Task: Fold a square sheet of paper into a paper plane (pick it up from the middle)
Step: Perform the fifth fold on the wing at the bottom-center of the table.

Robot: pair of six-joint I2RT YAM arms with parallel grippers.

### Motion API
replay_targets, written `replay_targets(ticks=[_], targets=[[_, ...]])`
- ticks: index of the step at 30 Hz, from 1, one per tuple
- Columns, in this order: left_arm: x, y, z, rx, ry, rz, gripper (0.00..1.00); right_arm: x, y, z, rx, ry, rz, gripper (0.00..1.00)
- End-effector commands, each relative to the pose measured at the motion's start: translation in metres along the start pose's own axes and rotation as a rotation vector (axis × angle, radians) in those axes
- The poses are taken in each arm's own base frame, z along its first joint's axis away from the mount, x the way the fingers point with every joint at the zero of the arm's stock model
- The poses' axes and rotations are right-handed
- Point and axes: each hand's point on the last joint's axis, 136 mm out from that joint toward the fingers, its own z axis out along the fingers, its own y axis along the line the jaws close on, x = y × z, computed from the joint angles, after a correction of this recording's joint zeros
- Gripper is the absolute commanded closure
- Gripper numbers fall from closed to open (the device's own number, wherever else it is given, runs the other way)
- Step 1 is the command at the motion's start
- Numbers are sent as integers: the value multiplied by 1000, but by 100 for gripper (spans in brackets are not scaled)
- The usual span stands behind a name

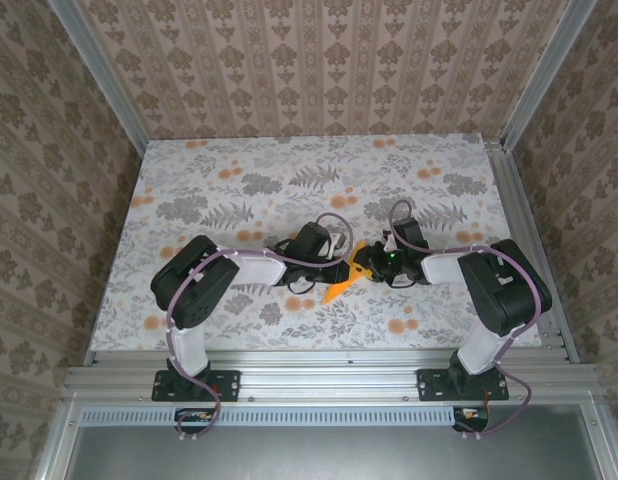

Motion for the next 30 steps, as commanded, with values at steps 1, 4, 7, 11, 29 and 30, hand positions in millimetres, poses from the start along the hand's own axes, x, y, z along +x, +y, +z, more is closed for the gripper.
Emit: replay_targets(ticks=[1,4,7,11,29,30], targets=[[-5,-4,-9,-4,-20,39,91,10,-3,3,12,33,15,65],[-5,-6,-8,4,-21,41,93,10,-1,2,12,34,11,65],[-7,-7,-10,2,-29,43,95,11,-3,2,12,33,14,64],[-6,-12,-9,17,-18,56,95,11,-2,4,2,38,16,64],[4,-16,-9,14,23,100,87,13,-9,5,16,36,11,92],[4,-16,-10,14,23,104,87,13,-9,4,15,35,9,92]])
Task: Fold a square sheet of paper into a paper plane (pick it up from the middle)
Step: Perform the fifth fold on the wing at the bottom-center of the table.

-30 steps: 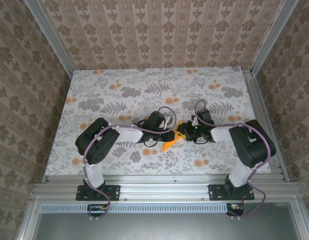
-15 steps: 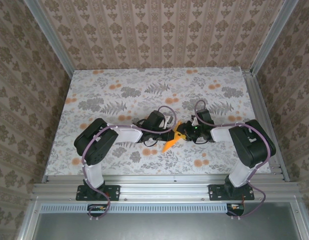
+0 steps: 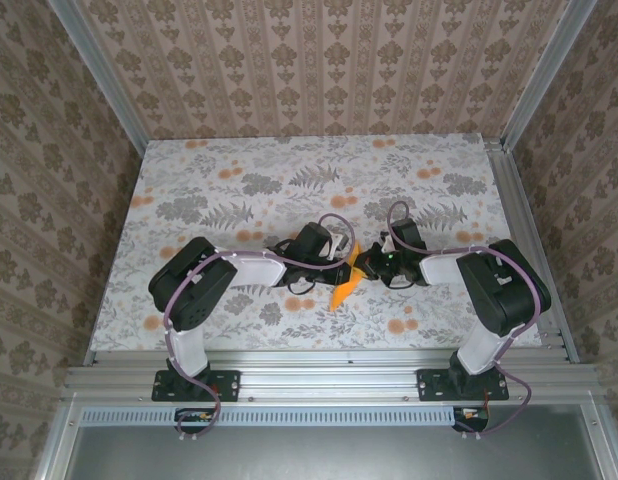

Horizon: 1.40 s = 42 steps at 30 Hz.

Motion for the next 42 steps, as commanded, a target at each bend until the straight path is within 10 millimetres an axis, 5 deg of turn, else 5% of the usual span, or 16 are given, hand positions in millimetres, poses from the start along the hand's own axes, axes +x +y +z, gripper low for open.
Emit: replay_targets(ticks=[1,11,20,25,32,42], targets=[[-1,-10,-9,5,7,46,86,7,-12,2,27,18,2,92],[20,-11,-25,-120,74,138,64,7,-12,1,30,16,-8,91],[54,5,-33,-258,130,152,60,8,-14,1,37,16,-10,90],[60,9,-25,-291,153,167,63,8,-13,0,36,18,-12,90],[64,14,-22,-328,163,194,83,8,-11,-2,32,12,-17,87],[69,23,-19,-417,172,264,93,14,-9,-13,52,17,-32,64]])
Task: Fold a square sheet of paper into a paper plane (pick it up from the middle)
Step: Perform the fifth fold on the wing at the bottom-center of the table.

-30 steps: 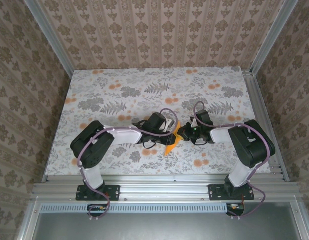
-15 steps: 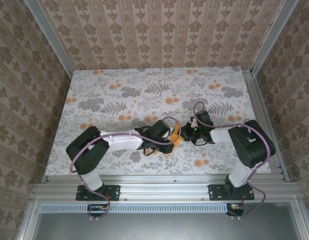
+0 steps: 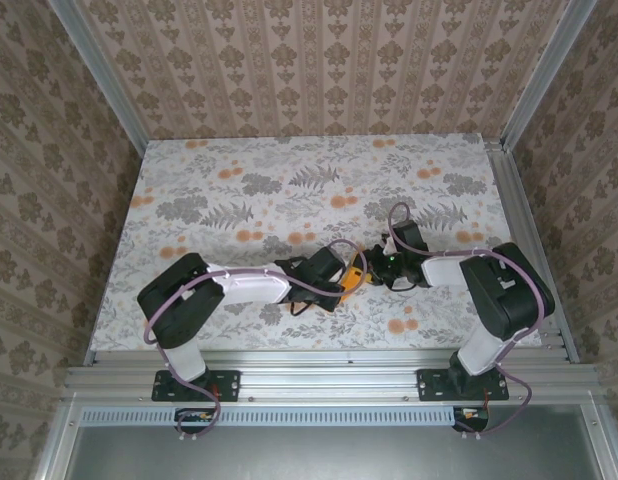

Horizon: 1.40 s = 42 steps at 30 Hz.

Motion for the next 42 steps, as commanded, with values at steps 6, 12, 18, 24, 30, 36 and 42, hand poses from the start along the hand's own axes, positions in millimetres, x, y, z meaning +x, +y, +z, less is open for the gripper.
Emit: replay_targets(ticks=[6,12,18,24,30,36,42], targets=[[13,11,9,-133,45,101,96,15,-2,-15,32,12,-13,55],[7,9,8,-181,22,165,97,26,-1,-20,36,26,-8,54],[4,7,9,-215,6,217,97,34,4,-11,47,43,-24,54],[2,2,9,-240,-13,274,97,41,1,1,64,68,-27,58],[3,3,10,-260,-2,298,97,46,-3,-1,92,83,-38,67],[2,3,12,-265,2,303,97,55,-12,-11,115,91,-33,70],[2,3,14,-265,6,309,97,57,-12,-13,99,85,-16,77]])
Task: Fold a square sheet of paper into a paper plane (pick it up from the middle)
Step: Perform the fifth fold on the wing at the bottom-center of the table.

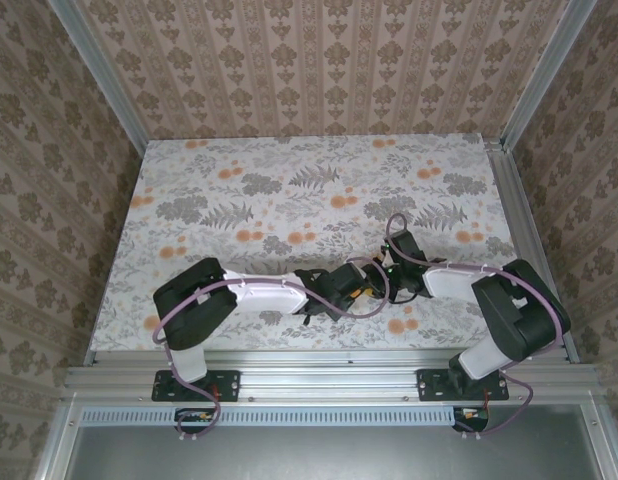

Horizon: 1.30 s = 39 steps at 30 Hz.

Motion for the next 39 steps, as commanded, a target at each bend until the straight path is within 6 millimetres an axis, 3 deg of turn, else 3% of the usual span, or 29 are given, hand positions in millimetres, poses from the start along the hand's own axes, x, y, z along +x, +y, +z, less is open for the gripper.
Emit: replay_targets(ticks=[1,8,17,22,27,32,39], targets=[[8,1,11,-16,37,20,97,15,5,-3,-28,50,-16,79],[9,0,7,-9,36,32,93,16,-2,-1,-20,48,-8,93],[4,-7,-11,50,5,38,73,10,-8,-1,-22,36,0,97],[2,-5,-25,86,-21,27,71,8,-11,-2,-18,33,-1,100],[12,-9,-23,127,7,38,71,6,-12,-4,-16,33,-2,100],[9,-12,-29,152,-26,34,69,8,-16,-4,-4,38,-7,100],[20,-14,-16,150,-4,70,68,11,-24,-5,27,47,-22,100]])
